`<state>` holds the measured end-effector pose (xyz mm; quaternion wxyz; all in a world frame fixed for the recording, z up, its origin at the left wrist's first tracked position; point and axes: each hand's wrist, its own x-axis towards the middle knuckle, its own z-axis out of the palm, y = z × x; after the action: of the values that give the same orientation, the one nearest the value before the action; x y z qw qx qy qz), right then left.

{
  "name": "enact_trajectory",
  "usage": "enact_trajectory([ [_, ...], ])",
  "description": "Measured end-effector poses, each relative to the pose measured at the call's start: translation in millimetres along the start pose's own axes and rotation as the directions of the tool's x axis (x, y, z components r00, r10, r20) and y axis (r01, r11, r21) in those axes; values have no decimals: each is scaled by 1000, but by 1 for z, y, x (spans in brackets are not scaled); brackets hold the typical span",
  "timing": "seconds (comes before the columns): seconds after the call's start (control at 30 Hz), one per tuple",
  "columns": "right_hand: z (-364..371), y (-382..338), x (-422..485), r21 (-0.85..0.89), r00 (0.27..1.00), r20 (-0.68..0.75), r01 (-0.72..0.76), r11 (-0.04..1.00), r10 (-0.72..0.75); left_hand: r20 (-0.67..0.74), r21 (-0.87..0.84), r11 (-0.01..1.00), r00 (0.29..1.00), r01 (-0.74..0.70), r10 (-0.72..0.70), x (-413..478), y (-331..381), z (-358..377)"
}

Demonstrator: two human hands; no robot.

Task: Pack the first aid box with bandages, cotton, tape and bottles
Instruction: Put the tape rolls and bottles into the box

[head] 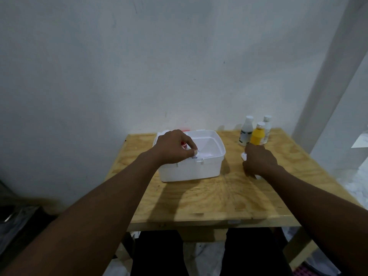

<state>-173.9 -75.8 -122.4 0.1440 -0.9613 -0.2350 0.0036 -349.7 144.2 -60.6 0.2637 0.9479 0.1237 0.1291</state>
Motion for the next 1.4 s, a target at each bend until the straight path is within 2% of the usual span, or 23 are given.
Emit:
enact_trajectory([
  [0.13, -4, -11, 5, 230, 998, -43, 44, 972, -35, 10, -16, 1000, 1000, 4, -4, 3, -1, 0],
  [0.2, -14, -23, 3, 385, 985, -168, 107, 917, -44, 11, -19, 1000, 1000, 2, -2, 3, -1, 1],
  [0.33, -45, -56, -3, 544, 874, -483, 342, 766, -47, 2, -32, 999, 1000, -1, 1, 2, 0, 1],
  [0.4, -57, -72, -8, 571, 823, -562, 457, 682, -80, -6, -24, 1000, 1000, -2, 2, 3, 0, 1],
  [0.47, -61, -86, -14, 531, 788, -597, 528, 662, -149, -6, -16, 1000, 1000, -3, 3, 4, -1, 1],
  [0.53, -60, -96, -22, 478, 791, -552, 558, 678, -262, -1, -14, 1000, 1000, -10, 10, 5, -1, 1],
  [0.63, -47, -98, -31, 410, 819, -378, 566, 715, -432, -8, -22, 1000, 1000, -21, 21, 5, -2, 1],
  [0.8, -30, -87, -39, 380, 816, -236, 578, 723, -528, -3, -49, 999, 1000, -24, 24, 5, -2, 3],
  [1.1, -33, -83, -34, 372, 830, -113, 545, 751, -546, -32, -54, 997, 998, -54, 53, 4, 1, 2],
  [1.4, -36, -82, -31, 437, 844, -86, 509, 742, -529, -10, -18, 1000, 1000, -25, 24, 3, 6, -2],
])
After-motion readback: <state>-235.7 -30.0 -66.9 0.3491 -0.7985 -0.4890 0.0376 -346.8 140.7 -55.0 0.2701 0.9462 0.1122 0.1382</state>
